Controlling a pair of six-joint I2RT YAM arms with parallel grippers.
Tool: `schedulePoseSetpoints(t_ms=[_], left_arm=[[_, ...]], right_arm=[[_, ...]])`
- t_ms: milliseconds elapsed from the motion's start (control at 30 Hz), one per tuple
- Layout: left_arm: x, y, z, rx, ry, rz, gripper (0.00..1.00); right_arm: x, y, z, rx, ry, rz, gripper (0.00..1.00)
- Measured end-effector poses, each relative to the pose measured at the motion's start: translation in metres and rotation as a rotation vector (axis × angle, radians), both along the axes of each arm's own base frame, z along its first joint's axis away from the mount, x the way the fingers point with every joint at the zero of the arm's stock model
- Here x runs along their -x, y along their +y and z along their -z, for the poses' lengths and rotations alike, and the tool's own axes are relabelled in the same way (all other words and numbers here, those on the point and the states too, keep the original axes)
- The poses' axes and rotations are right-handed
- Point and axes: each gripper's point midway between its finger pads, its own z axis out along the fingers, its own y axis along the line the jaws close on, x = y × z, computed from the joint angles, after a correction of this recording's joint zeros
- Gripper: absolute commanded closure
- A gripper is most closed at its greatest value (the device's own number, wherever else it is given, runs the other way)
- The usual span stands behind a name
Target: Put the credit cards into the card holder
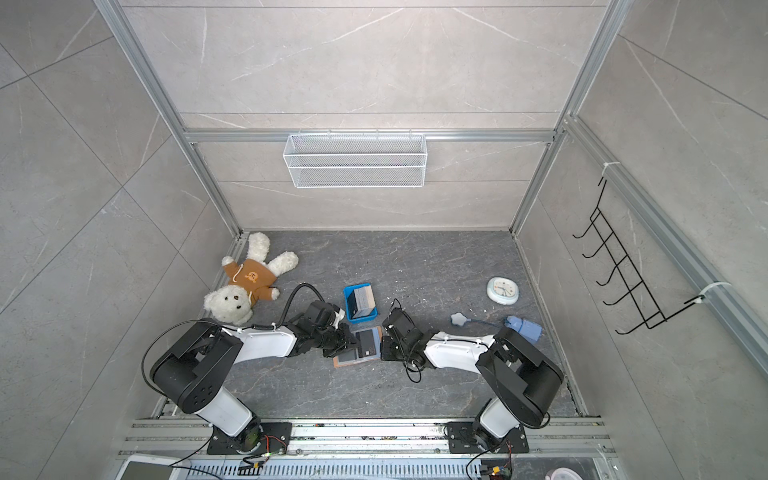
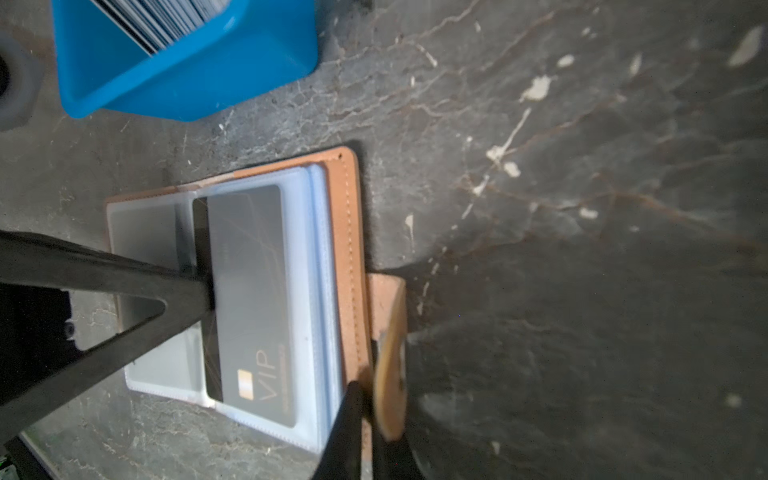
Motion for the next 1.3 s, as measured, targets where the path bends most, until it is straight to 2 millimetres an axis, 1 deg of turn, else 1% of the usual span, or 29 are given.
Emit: schedulePoseSetpoints(t_ms=[433,833,1133,1300], left_arm=[[-0.0063,-0.006,-0.0009,-0.002,-0.01,0.001,0.87],[-0.0061,-0.0065,-0.0022,-0.013,-0.023,-0.001,0.86],[-0.0056,-0.007,-0.0035,-0.019,-0.031,0.0,0.83],[-0.0054,-0.0077,-0.0037,-0.024,-0.035,0.0,0.84]], right_arm=[[-0.0001,0.0,0.0,0.0,-0.001,0.0,0.89],[-0.0001,-0.0002,0.0001,0.003,-0.002,0.0,0.89],[-0.0002,-0.0002,0.0001,0.003,-0.003,0.001,0.89],[0.0,-0.0001,0.0001,0.005,-0.005,0.0,0.89]])
